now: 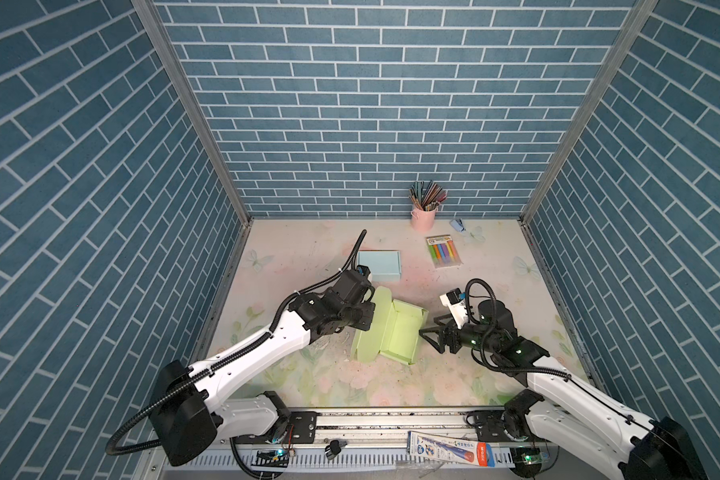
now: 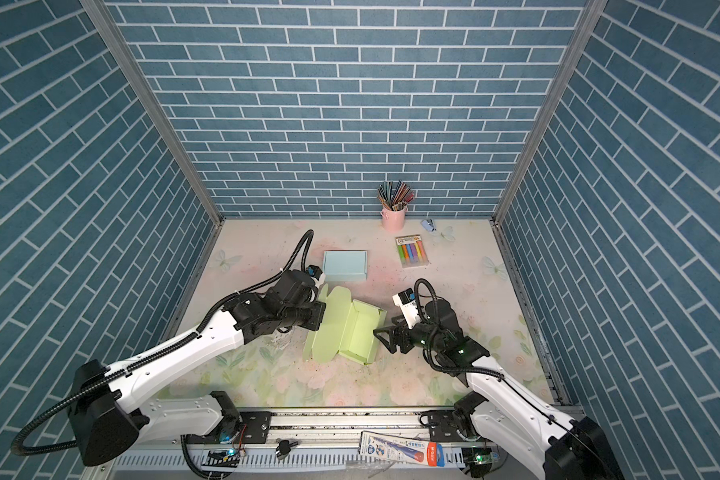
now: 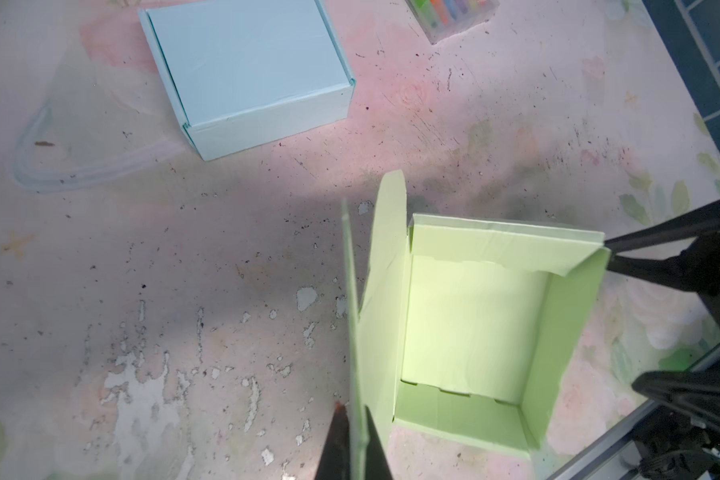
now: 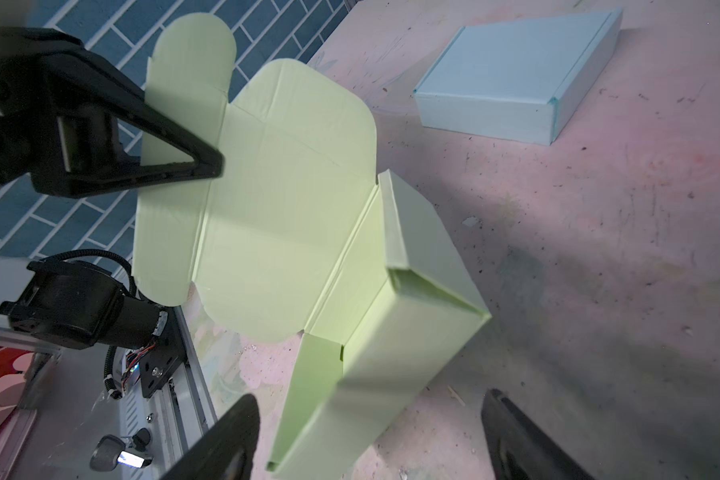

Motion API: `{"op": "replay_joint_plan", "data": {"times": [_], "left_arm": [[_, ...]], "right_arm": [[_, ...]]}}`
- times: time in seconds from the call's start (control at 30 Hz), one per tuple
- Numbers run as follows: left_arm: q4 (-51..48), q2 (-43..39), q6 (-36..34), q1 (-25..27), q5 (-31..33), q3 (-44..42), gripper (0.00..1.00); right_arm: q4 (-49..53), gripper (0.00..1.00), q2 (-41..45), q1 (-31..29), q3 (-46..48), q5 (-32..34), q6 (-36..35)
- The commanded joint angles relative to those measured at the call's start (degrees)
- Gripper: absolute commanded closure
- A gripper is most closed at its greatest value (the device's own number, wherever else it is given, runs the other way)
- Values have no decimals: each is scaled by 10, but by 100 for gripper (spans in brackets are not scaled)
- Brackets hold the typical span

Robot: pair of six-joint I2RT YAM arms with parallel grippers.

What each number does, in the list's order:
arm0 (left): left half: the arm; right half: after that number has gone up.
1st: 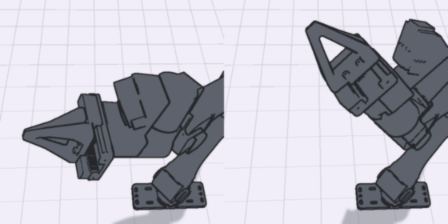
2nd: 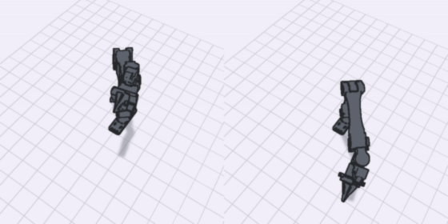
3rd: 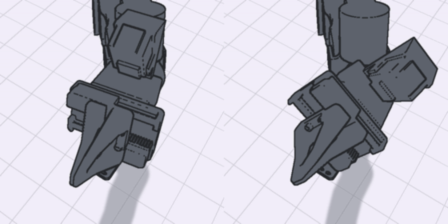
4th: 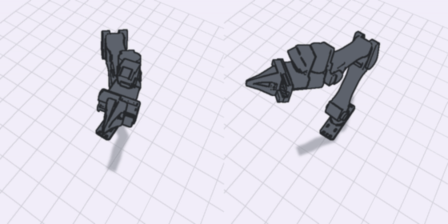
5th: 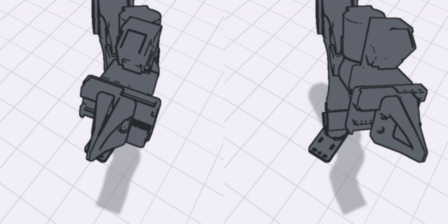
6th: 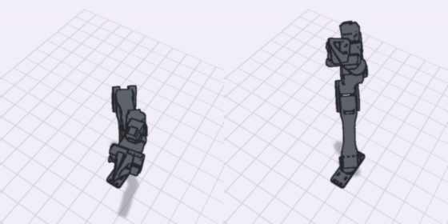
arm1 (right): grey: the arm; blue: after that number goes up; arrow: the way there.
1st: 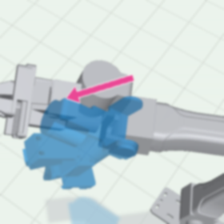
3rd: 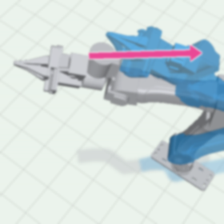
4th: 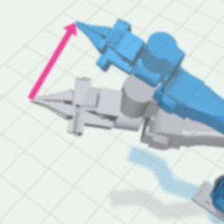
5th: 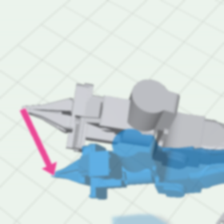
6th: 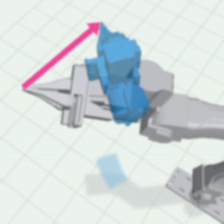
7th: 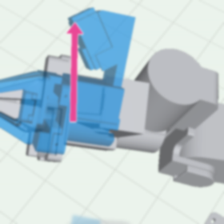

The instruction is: Fold the paper box

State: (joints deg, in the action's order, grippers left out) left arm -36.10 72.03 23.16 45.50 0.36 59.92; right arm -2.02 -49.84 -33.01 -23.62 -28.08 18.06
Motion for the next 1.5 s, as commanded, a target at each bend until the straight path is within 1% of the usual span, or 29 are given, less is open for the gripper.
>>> {"op": "replay_joint_plan", "data": {"times": [0.0,0.13,0.37,0.43,0.53,0.67,0.93,1.03,1.13,1.27,1.47], "left_arm": [[-89,16,-53,-2,16,51,100],[-125,35,-72,11,12,98,100],[-140,44,-92,13,-35,122,100],[-150,49,-101,13,-47,132,100],[-162,60,-111,13,-67,143,100],[-168,79,-122,12,-93,156,100],[-156,110,-133,13,-127,179,100],[-155,123,-139,13,-127,183,100],[-148,129,-142,11,-130,182,100],[-144,142,-145,10,-135,186,100],[-152,165,-150,11,-142,204,100]], "right_arm": [[50,18,13,-2,-44,40,-19],[63,24,-18,-2,-87,62,-28],[67,31,-149,0,-154,56,-67],[51,31,-171,1,-154,43,-71],[34,33,-202,1,-151,7,-71],[13,36,-230,-2,-139,-33,-69],[17,42,-291,-11,-145,-36,-77],[20,46,-304,-17,-144,-18,-79],[21,55,-309,-26,-141,15,-80],[35,67,-326,-54,-149,64,-87],[51,75,-336,-96,-152,155,-91]]}}
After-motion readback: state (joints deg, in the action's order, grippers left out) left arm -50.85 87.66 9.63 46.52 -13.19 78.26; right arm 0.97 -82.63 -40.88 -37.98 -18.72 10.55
